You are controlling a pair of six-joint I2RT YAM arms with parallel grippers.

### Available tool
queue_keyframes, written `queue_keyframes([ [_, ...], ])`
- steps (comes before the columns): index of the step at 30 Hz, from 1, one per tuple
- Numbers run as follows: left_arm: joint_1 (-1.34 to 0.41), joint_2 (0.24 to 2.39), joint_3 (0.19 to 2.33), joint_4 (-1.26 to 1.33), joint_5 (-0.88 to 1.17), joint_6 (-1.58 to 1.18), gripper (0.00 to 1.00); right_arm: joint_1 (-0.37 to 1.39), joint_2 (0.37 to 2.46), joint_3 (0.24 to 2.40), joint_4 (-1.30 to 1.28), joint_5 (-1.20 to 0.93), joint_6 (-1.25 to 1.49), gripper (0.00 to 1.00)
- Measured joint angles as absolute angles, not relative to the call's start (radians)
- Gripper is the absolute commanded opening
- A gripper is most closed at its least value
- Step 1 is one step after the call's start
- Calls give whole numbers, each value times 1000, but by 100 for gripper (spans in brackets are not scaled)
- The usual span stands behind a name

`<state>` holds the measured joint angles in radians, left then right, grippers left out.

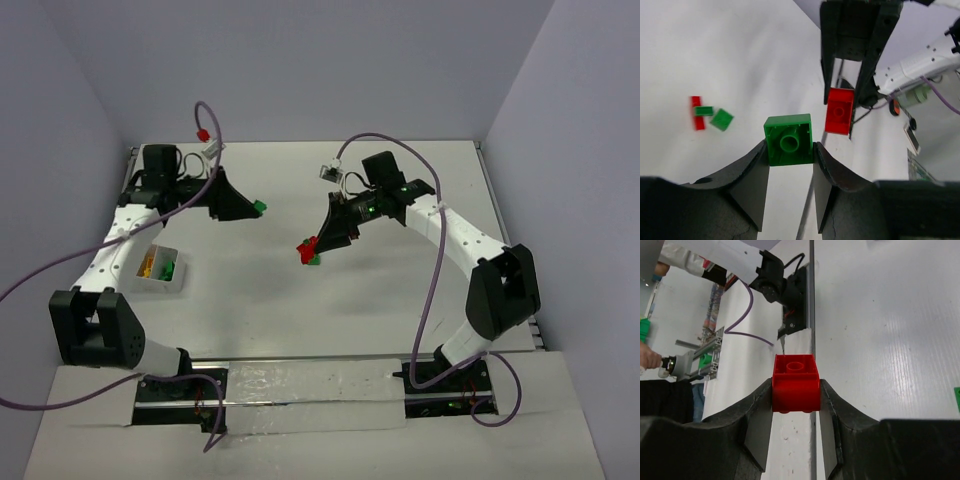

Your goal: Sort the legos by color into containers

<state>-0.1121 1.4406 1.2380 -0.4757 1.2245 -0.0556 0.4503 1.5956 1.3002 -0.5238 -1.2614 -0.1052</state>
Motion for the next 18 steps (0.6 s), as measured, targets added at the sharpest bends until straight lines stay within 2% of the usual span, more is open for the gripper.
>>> queue_keyframes([
  [4,-19,1427,1294,-656,1119,107,0,450,1620,1302,-562,-1217,-127,0],
  [12,20,1211,1081,-789,464,223,0,450,1627,1306,-546,-1084,-94,0],
  [18,27,1222,1005,-796,89,226,3,451,1649,1328,-523,-1026,-67,0],
])
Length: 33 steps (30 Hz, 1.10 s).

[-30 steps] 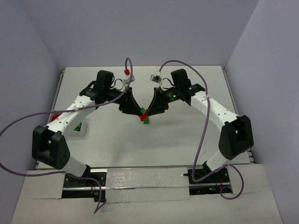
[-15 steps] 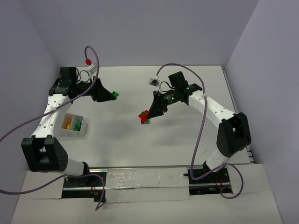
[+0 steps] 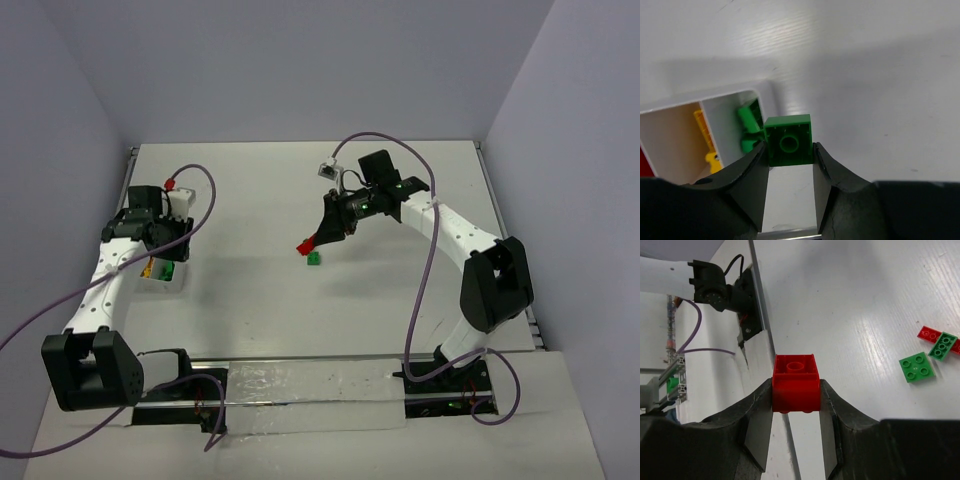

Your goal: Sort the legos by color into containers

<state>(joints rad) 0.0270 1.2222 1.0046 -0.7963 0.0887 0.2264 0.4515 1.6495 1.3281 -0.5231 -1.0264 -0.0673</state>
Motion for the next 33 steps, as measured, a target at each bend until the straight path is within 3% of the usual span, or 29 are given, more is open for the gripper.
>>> queue_keyframes([
  [7,40,1278,987,-788,-113,227,14,452,1657,1329,-522,-994,-68,0],
  [14,45,1296,987,-783,-184,232,52,452,1657,1329,-522,-983,-68,0],
  [20,48,1296,988,-785,-173,250,73,452,1660,1339,-523,-982,-65,0],
  [27,49,1289,1034,-840,-39,264,72,452,1665,1366,-477,-993,3,0],
  [33,51,1169,1168,-831,407,249,75,452,1668,1295,-139,-1093,336,0],
])
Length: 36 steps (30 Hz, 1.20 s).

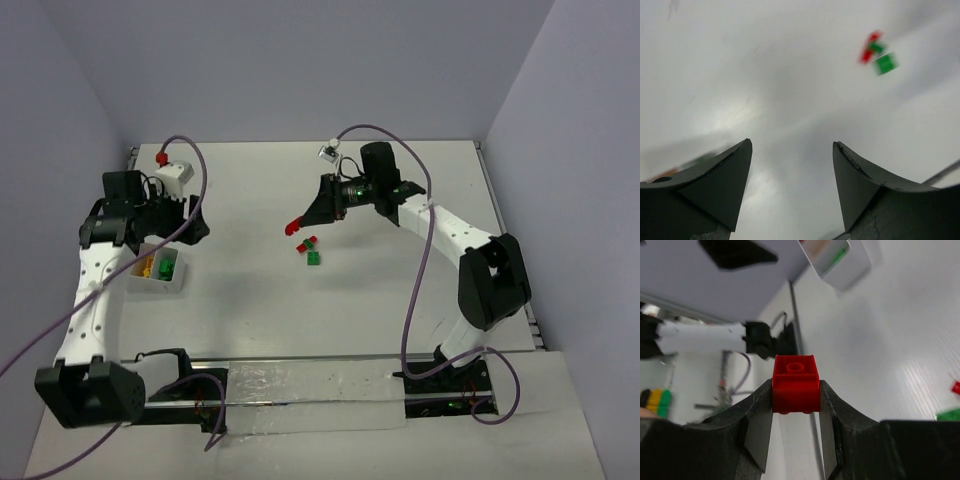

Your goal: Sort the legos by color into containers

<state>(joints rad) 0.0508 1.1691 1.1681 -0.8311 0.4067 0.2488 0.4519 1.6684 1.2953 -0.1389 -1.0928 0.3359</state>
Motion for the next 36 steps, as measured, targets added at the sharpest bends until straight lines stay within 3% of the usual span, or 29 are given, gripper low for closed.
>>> queue_keyframes([
  [6,40,924,1049,-608,762,125,72,452,1762,1123,663,-1160,1050,0],
  [12,-82,876,933,-350,817,-33,76,457,1856,1078,1086,-1117,1532,0],
  [18,-266,909,928,-237,791,-71,81,497,1860,1079,1233,-1083,1748,0],
  [23,-307,934,928,-170,766,-97,80,525,1860,1079,1270,-1081,1814,0],
  [36,-381,1009,947,-120,705,-104,58,535,1864,1092,1288,-1085,1869,0],
])
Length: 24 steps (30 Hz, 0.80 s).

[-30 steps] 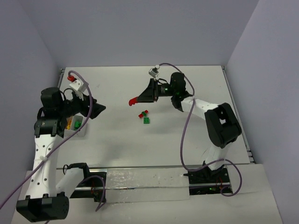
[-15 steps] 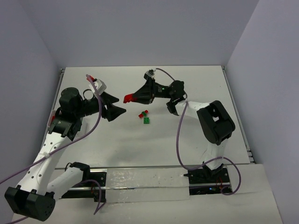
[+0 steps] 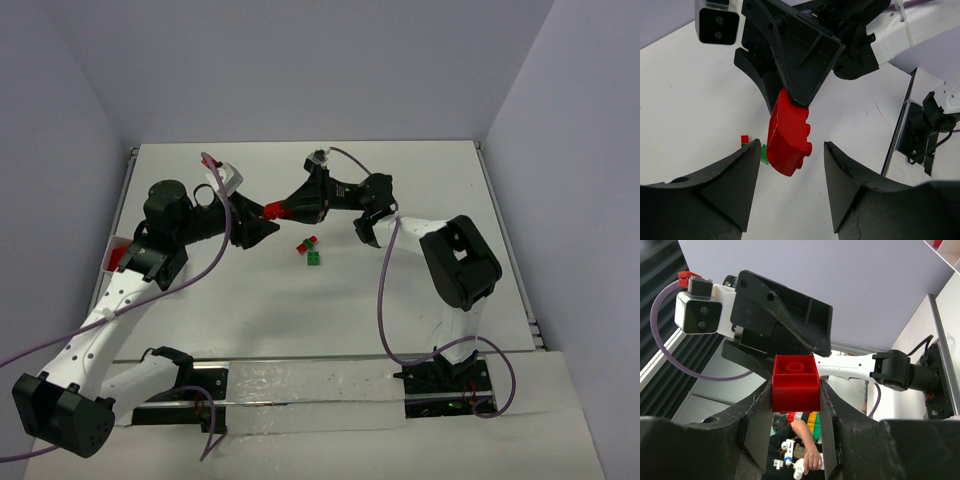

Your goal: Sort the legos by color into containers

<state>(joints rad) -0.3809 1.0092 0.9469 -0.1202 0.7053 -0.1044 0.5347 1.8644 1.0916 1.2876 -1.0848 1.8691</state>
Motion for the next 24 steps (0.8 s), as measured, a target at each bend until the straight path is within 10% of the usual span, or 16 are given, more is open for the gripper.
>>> queue_keyframes([
  [7,-380,1011,964,-107,687,-124,38,540,1877,1095,1293,-1089,1886,0],
  [12,-381,1012,965,-105,680,-120,1,540,1879,1095,1293,-1089,1902,1],
  [19,-375,1028,1019,-198,674,-46,0,540,1887,1113,1291,-1114,1899,94],
  [24,-295,1106,1229,-498,656,212,0,531,1887,1122,1299,-1165,1838,100],
])
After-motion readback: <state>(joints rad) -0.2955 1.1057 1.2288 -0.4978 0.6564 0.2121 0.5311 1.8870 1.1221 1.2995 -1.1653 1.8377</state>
